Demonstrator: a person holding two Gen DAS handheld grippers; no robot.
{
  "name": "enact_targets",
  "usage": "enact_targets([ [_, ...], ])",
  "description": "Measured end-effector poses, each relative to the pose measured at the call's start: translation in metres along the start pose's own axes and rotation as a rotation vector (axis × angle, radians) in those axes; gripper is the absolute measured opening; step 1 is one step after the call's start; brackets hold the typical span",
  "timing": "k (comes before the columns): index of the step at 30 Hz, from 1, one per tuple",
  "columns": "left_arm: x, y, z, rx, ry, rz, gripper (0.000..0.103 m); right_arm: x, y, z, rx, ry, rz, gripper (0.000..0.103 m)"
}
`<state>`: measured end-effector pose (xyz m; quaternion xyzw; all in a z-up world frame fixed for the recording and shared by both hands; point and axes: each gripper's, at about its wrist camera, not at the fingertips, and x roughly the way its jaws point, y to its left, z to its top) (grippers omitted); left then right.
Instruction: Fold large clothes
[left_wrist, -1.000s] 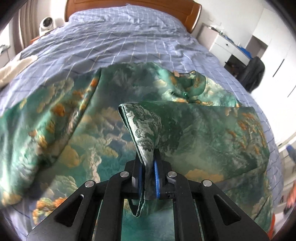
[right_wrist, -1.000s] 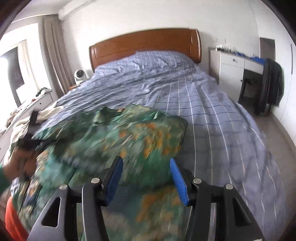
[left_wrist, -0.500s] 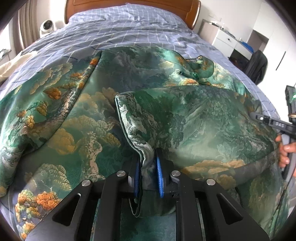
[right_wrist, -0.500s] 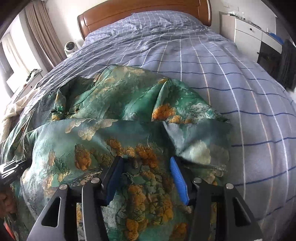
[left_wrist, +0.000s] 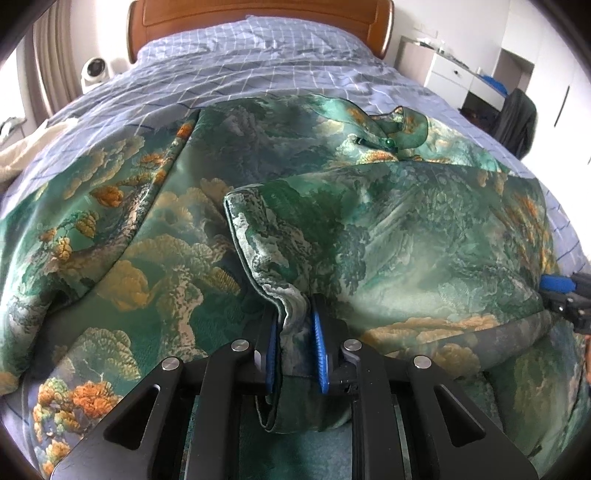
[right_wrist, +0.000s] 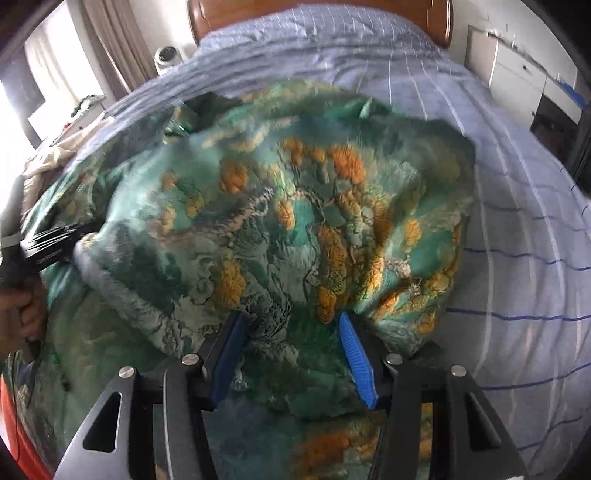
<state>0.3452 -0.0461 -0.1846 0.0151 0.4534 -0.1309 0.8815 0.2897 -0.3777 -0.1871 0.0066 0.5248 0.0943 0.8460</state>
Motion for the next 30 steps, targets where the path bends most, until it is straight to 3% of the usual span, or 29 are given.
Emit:
enact_targets([
  [4, -0.002, -0.003, 0.000, 0.019, 0.000, 0.028, 0.017, 0.011, 0.005, 0.008, -0.014, 0.002, -0.041, 0.054],
  [7, -0.015, -0.002, 0.001, -0.004, 0.001, 0.036, 0.024, 0.002, 0.008, 0.006, -0.006, -0.033, -0.071, 0.054],
  [9, -0.035, 0.002, -0.003, -0.050, -0.001, 0.022, 0.051, -0.021, 0.015, -0.003, -0.018, -0.095, -0.124, 0.055],
  [10, -0.048, 0.004, -0.008, -0.064, -0.011, 0.014, 0.057, -0.034, 0.018, -0.010, -0.012, -0.131, -0.134, 0.059],
  [12, -0.076, 0.003, -0.025, -0.059, -0.051, 0.003, 0.073, -0.062, 0.023, -0.026, 0.010, -0.178, -0.115, 0.088],
  [14, -0.105, -0.003, -0.049, -0.024, -0.078, 0.003, 0.079, -0.085, 0.031, -0.047, 0.017, -0.216, -0.111, 0.088],
  [19, -0.146, -0.020, -0.104, 0.033, -0.097, 0.021, 0.088, -0.134, 0.063, -0.116, -0.010, -0.303, -0.166, 0.088],
  [23, -0.160, -0.038, -0.134, 0.042, -0.097, 0.052, 0.089, -0.149, 0.082, -0.159, 0.032, -0.310, -0.188, 0.088],
  [28, -0.165, -0.049, -0.141, 0.043, -0.092, 0.024, 0.089, -0.151, 0.097, -0.176, 0.035, -0.303, -0.173, 0.088],
  [30, -0.168, -0.050, -0.140, 0.060, -0.102, 0.047, 0.089, -0.150, 0.104, -0.173, 0.003, -0.310, -0.192, 0.088],
])
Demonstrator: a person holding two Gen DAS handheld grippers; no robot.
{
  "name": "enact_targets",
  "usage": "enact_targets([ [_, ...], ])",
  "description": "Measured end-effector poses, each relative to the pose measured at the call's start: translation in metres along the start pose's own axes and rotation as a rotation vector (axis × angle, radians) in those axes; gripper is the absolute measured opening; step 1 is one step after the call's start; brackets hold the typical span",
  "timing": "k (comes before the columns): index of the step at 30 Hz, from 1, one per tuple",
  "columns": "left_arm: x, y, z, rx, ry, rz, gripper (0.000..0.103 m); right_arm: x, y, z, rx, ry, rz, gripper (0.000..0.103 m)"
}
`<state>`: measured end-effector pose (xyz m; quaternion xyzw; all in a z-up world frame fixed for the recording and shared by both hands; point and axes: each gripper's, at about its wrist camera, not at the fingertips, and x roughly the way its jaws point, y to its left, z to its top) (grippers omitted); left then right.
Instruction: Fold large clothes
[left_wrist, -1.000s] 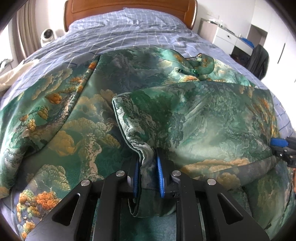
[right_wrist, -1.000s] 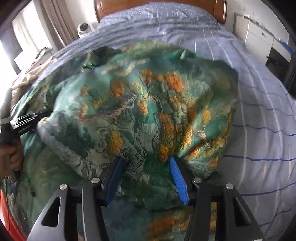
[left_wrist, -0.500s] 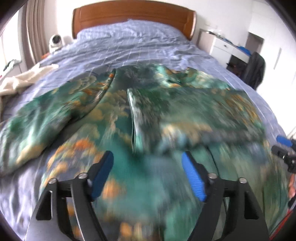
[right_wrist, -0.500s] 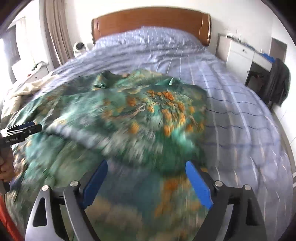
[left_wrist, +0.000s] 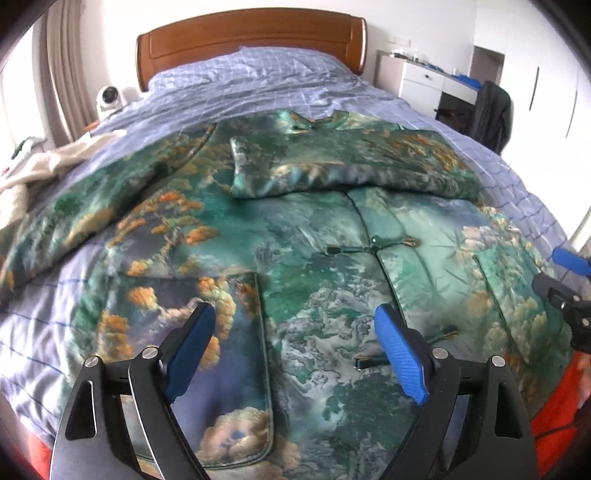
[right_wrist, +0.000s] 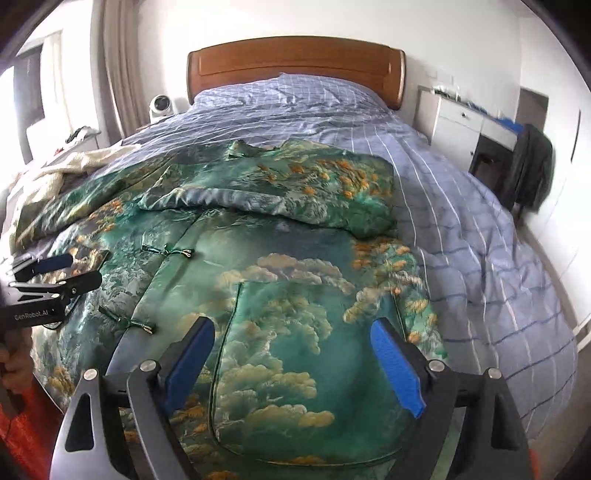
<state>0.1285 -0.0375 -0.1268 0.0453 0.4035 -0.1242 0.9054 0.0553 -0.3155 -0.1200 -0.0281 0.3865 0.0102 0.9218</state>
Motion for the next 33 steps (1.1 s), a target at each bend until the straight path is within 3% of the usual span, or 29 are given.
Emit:
enact_targets([
  [7, -0.013, 0.015, -0.004, -0.050, -0.015, 0.018, 0.091, -0.014, 0.018, 0.017, -0.019, -0.083, 0.019, 0.088],
  [17, -0.019, 0.030, -0.012, -0.029, -0.006, 0.105, 0.092, -0.008, 0.034, 0.010, -0.035, -0.046, 0.056, 0.088],
  [26, -0.020, 0.054, 0.002, -0.061, -0.011, 0.129, 0.092, -0.008, 0.036, 0.004, -0.038, -0.027, 0.068, 0.088],
  [30, -0.018, 0.083, 0.017, -0.082, -0.014, 0.145, 0.095, -0.010, 0.036, 0.005, -0.034, -0.029, 0.074, 0.088],
  [33, -0.010, 0.129, 0.029, -0.201, -0.016, 0.120, 0.101, -0.014, 0.035, 0.006, -0.034, -0.042, 0.072, 0.088],
])
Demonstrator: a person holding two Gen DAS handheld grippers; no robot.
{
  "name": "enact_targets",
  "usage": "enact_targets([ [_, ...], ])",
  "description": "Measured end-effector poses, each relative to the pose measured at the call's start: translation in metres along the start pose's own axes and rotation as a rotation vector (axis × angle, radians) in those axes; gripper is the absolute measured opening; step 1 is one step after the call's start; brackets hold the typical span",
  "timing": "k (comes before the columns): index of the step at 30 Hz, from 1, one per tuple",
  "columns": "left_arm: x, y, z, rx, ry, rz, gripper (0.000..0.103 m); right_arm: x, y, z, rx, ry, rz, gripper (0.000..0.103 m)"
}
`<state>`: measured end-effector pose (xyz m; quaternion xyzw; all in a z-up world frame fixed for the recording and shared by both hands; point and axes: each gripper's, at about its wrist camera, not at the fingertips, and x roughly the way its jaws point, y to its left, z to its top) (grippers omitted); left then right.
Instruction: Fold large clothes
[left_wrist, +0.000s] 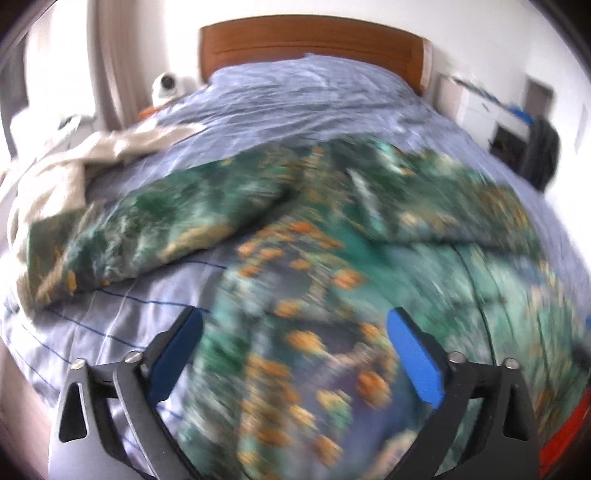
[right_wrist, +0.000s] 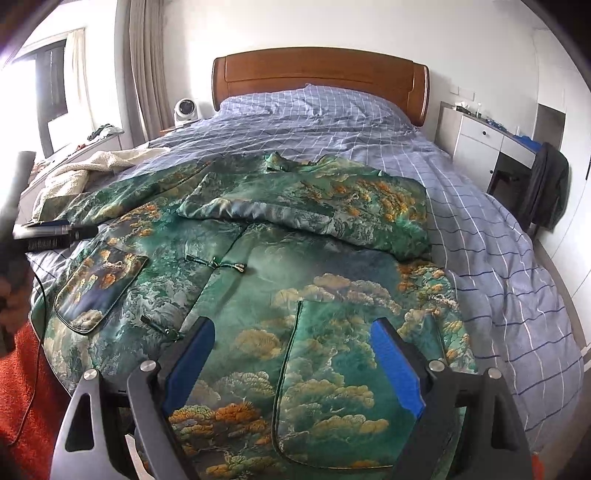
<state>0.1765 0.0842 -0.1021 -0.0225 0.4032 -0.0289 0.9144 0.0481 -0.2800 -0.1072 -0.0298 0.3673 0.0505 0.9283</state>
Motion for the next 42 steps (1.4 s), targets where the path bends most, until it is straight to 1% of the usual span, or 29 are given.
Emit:
enact_targets([
  [3, 0.029, 0.059, 0.016, -0.202, 0.045, -0.014, 0.101, -0.002, -0.003, -0.001, 0.008, 0.001, -0.002, 0.088],
  [5, 0.048, 0.103, 0.021, -0.369, 0.053, -0.008, 0.101, -0.001, -0.005, -0.002, 0.009, 0.009, -0.006, 0.088],
  [7, 0.067, 0.148, 0.020, -0.559, 0.060, 0.023, 0.101, 0.001, -0.006, -0.004, 0.008, 0.019, -0.010, 0.088],
  [8, 0.077, 0.174, 0.016, -0.669, 0.061, 0.039, 0.101, 0.001, -0.006, -0.004, 0.007, 0.023, -0.009, 0.088],
  [10, 0.087, 0.207, 0.009, -0.815, 0.055, 0.061, 0.101, 0.001, -0.005, -0.004, -0.002, 0.027, -0.007, 0.088],
  [11, 0.090, 0.222, 0.005, -0.879, 0.030, 0.063, 0.101, 0.000, -0.003, -0.003, -0.007, 0.028, -0.007, 0.088],
  [13, 0.087, 0.241, 0.002, -0.957, -0.027, 0.076, 0.101, 0.001, 0.000, -0.002, -0.021, 0.029, -0.001, 0.088],
  [14, 0.084, 0.248, 0.001, -0.991, -0.058, 0.086, 0.101, 0.001, 0.002, -0.001, -0.026, 0.031, 0.002, 0.088],
  [16, 0.078, 0.253, 0.002, -1.027, -0.105, 0.104, 0.096, 0.004, 0.008, 0.001, -0.040, 0.035, 0.009, 0.088],
  [17, 0.076, 0.254, 0.001, -1.039, -0.116, 0.116, 0.080, 0.005, 0.011, 0.001, -0.046, 0.038, 0.016, 0.088],
  [18, 0.075, 0.254, 0.001, -1.046, -0.120, 0.131, 0.056, 0.006, 0.015, 0.001, -0.052, 0.040, 0.025, 0.088],
  [19, 0.074, 0.254, 0.000, -1.043, -0.119, 0.138, 0.040, 0.007, 0.018, 0.001, -0.056, 0.042, 0.032, 0.088],
  [20, 0.073, 0.251, 0.000, -1.019, -0.116, 0.135, 0.019, 0.008, 0.021, 0.001, -0.061, 0.044, 0.041, 0.088],
  [21, 0.071, 0.249, 0.000, -0.999, -0.118, 0.133, 0.014, 0.009, 0.024, 0.001, -0.064, 0.045, 0.049, 0.088],
  [23, 0.060, 0.237, 0.006, -0.925, -0.136, 0.163, 0.011, 0.010, 0.029, 0.001, -0.065, 0.045, 0.065, 0.088],
  [25, 0.046, 0.220, 0.021, -0.820, -0.163, 0.206, 0.010, 0.010, 0.031, 0.000, -0.063, 0.044, 0.077, 0.088],
  [26, 0.036, 0.205, 0.030, -0.749, -0.184, 0.232, 0.010, 0.009, 0.031, -0.001, -0.060, 0.042, 0.081, 0.088],
  [27, 0.035, 0.197, 0.043, -0.699, -0.200, 0.244, 0.009, 0.009, 0.030, -0.001, -0.055, 0.040, 0.085, 0.088],
  [29, 0.020, 0.164, 0.065, -0.562, -0.243, 0.277, 0.009, 0.008, 0.026, -0.002, -0.040, 0.039, 0.087, 0.088],
  [30, 0.011, 0.138, 0.078, -0.462, -0.272, 0.292, 0.009, 0.008, 0.022, -0.003, -0.026, 0.039, 0.086, 0.088],
  [31, 0.006, 0.120, 0.085, -0.392, -0.289, 0.300, 0.009, 0.008, 0.018, -0.004, -0.011, 0.039, 0.085, 0.088],
  [32, 0.000, 0.090, 0.095, -0.284, -0.317, 0.306, 0.009, 0.008, 0.015, -0.005, 0.004, 0.039, 0.082, 0.088],
  [33, -0.005, 0.072, 0.100, -0.211, -0.333, 0.307, 0.009, 0.007, 0.010, -0.005, 0.023, 0.038, 0.079, 0.088],
  [34, -0.007, 0.040, 0.106, -0.096, -0.352, 0.305, 0.009, 0.006, 0.005, -0.006, 0.041, 0.036, 0.076, 0.088],
  [35, -0.007, 0.020, 0.109, -0.027, -0.359, 0.303, 0.009, 0.004, 0.000, -0.008, 0.064, 0.032, 0.072, 0.088],
  [38, 0.010, -0.056, 0.108, 0.227, -0.349, 0.281, 0.010, -0.001, -0.015, -0.011, 0.106, 0.019, 0.055, 0.088],
  [40, 0.032, -0.095, 0.100, 0.341, -0.306, 0.253, 0.010, -0.006, -0.025, -0.014, 0.125, 0.014, 0.038, 0.088],
  [41, 0.048, -0.113, 0.092, 0.392, -0.266, 0.230, 0.010, -0.008, -0.029, -0.015, 0.131, 0.012, 0.030, 0.088],
  [42, 0.057, -0.125, 0.085, 0.420, -0.237, 0.220, 0.012, -0.011, -0.033, -0.017, 0.137, 0.007, 0.021, 0.088],
])
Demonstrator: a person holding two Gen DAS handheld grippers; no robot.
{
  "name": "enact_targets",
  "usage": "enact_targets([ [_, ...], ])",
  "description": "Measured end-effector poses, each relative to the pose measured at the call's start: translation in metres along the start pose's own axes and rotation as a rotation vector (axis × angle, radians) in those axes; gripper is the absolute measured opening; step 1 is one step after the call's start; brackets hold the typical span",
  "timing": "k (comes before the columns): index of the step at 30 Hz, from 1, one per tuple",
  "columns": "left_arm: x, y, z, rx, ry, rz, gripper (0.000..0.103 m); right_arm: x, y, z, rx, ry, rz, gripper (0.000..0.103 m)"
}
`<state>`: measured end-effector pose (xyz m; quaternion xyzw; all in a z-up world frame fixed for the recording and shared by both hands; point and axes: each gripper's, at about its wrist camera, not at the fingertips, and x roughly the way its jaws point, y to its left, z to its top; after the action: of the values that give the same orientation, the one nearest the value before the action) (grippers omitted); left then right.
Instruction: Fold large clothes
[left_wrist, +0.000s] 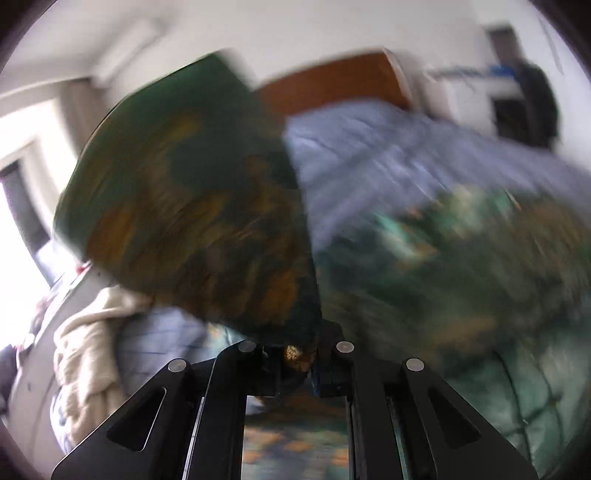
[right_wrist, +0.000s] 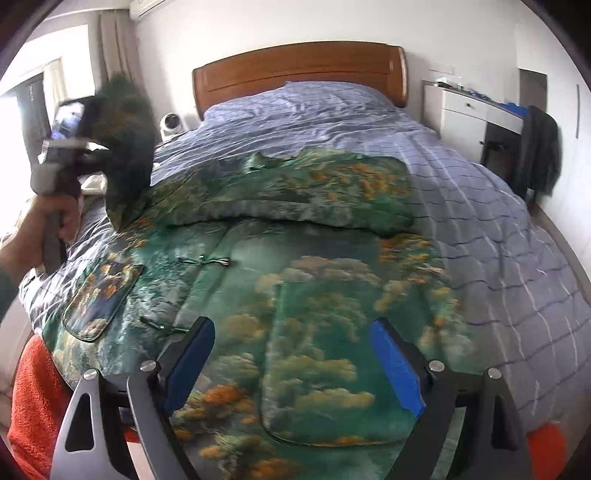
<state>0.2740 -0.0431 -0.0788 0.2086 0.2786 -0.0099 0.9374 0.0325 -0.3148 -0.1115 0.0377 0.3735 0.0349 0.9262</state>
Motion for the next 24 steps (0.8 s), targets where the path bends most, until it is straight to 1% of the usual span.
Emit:
enact_targets([
  [1, 0.010, -0.019, -0.006, 0.036, 0.034, -0.021, 0.015, -0.003, -0.005, -0.001, 0.008, -0.006, -0.009, 0.088],
  [2, 0.019, -0.035, -0.012, 0.069, 0.065, -0.037, 0.021, -0.005, -0.008, -0.002, 0.015, -0.008, -0.015, 0.088],
  [4, 0.026, -0.061, -0.026, 0.115, 0.112, -0.064, 0.040, -0.009, -0.016, -0.004, 0.037, -0.011, -0.025, 0.088],
  [5, 0.025, -0.070, -0.033, 0.130, 0.125, -0.068, 0.062, -0.010, -0.021, -0.004, 0.050, -0.010, -0.028, 0.088],
  [6, 0.020, -0.073, -0.038, 0.139, 0.129, -0.064, 0.077, -0.010, -0.025, -0.004, 0.061, -0.006, -0.029, 0.088],
  [8, 0.004, -0.074, -0.054, 0.165, 0.107, -0.060, 0.085, -0.006, -0.031, 0.000, 0.071, 0.008, -0.016, 0.088],
  [10, -0.015, -0.068, -0.066, 0.175, 0.107, -0.103, 0.087, -0.001, -0.032, 0.007, 0.071, 0.014, 0.008, 0.088],
  [11, -0.023, -0.061, -0.071, 0.162, 0.111, -0.127, 0.087, 0.003, -0.032, 0.015, 0.072, 0.013, 0.033, 0.088],
  [13, -0.035, -0.044, -0.079, 0.110, 0.126, -0.170, 0.090, 0.016, -0.028, 0.034, 0.086, 0.013, 0.104, 0.088],
  [14, -0.043, -0.030, -0.085, 0.065, 0.137, -0.188, 0.092, 0.026, -0.026, 0.046, 0.104, 0.014, 0.153, 0.088],
  [16, -0.056, -0.013, -0.094, -0.006, 0.148, -0.201, 0.092, 0.053, -0.019, 0.073, 0.165, 0.033, 0.269, 0.088],
  [18, -0.067, 0.004, -0.102, -0.076, 0.154, -0.201, 0.092, 0.087, -0.007, 0.097, 0.224, 0.062, 0.363, 0.088],
  [20, -0.074, 0.017, -0.108, -0.127, 0.148, -0.182, 0.092, 0.123, 0.007, 0.115, 0.258, 0.098, 0.403, 0.088],
  [22, -0.079, 0.025, -0.114, -0.161, 0.143, -0.168, 0.093, 0.165, 0.022, 0.126, 0.311, 0.173, 0.402, 0.087],
  [23, -0.081, 0.029, -0.117, -0.181, 0.143, -0.163, 0.093, 0.180, 0.026, 0.127, 0.339, 0.202, 0.418, 0.078],
  [24, -0.083, 0.033, -0.122, -0.196, 0.145, -0.164, 0.094, 0.193, 0.032, 0.128, 0.358, 0.232, 0.435, 0.057],
])
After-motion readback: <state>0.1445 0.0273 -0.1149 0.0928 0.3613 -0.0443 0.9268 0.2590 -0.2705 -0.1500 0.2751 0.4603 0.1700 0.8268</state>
